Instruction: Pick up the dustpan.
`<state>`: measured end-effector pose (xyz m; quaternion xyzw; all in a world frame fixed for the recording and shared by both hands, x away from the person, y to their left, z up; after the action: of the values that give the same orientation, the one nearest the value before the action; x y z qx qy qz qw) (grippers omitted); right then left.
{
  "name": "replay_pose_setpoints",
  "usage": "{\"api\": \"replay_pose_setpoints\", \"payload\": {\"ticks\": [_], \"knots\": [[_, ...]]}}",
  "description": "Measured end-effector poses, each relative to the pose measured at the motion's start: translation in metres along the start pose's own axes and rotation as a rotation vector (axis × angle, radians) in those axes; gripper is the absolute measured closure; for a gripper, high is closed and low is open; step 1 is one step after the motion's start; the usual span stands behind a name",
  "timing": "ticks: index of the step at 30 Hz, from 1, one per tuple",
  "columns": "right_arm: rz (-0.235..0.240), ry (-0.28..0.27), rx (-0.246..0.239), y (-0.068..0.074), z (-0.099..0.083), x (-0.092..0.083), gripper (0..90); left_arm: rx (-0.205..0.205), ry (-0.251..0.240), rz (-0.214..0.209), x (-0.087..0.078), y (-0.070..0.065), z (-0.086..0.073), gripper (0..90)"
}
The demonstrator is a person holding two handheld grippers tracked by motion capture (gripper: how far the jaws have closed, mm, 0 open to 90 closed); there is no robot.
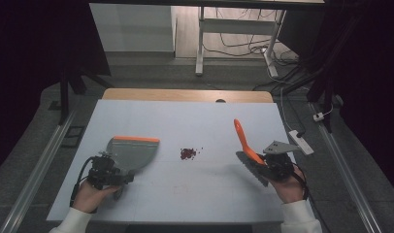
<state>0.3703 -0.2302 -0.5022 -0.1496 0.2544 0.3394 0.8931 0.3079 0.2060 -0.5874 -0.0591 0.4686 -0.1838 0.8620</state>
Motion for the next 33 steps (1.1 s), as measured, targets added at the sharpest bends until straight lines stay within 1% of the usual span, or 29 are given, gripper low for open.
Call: {"api": "replay_pose_setpoints", "payload": {"ticks": [4,7,9,13,17,19,23,24,26,28,29,30,31,33], "knots": [[-0.006,-0.001,0.002,-0.001,-0.001,0.001,70.1,-0.012,-0.015,0.004,0.003,0.001,0.001,28.4],[-0.005,-0.005,0.002,-0.001,-0.001,0.000,70.1,-0.020,-0.018,-0.011,0.005,0.000,0.001,29.5],[-0.004,-0.008,-0.001,-0.001,0.000,0.001,70.1,-0.022,-0.019,-0.011,0.006,0.000,0.001,32.5],[-0.006,-0.001,0.000,-0.001,-0.001,0.001,70.1,-0.024,-0.017,-0.013,0.007,0.000,0.001,34.2],[-0.003,0.003,-0.003,0.000,-0.002,0.002,70.1,-0.035,-0.024,-0.008,0.008,0.001,0.001,37.3],[-0.004,0.002,-0.001,0.000,-0.001,0.002,70.1,-0.039,-0.025,-0.008,0.008,0.001,0.002,40.8],[-0.005,0.003,-0.002,0.000,-0.002,0.002,70.1,-0.051,-0.026,-0.005,0.010,0.002,0.002,44.3],[-0.004,0.003,-0.002,0.000,-0.001,0.002,70.1,-0.054,-0.024,-0.004,0.011,0.002,0.002,46.8],[-0.004,0.003,-0.002,0.000,-0.001,0.003,70.1,-0.062,-0.025,-0.004,0.011,0.002,0.002,47.7],[-0.002,0.005,-0.003,0.001,-0.001,0.003,70.1,-0.072,-0.027,-0.010,0.011,0.003,0.002,50.5],[-0.002,0.005,-0.003,0.001,-0.001,0.003,70.1,-0.077,-0.028,-0.018,0.011,0.002,0.002,50.5],[-0.003,0.006,-0.003,0.001,-0.002,0.003,70.1,-0.082,-0.030,-0.022,0.012,0.002,0.002,53.1],[-0.003,0.006,-0.003,0.001,-0.002,0.003,70.1,-0.084,-0.032,-0.021,0.011,0.003,0.003,53.1],[-0.002,0.007,-0.002,0.000,-0.002,0.003,70.1,-0.090,-0.041,-0.012,0.011,0.003,0.003,57.1]]}}
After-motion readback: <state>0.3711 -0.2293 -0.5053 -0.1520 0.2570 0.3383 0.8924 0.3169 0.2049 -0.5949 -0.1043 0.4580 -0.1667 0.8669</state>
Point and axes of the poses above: each handheld gripper's, and its own axes: x roughly forward along the jaws, z roughly out of its top, y roughly to its left, the point moved 9 cm from there along x, roughly forward along the jaws, and after that the axes turned 8 degrees about -y, right-handed, at the moved point
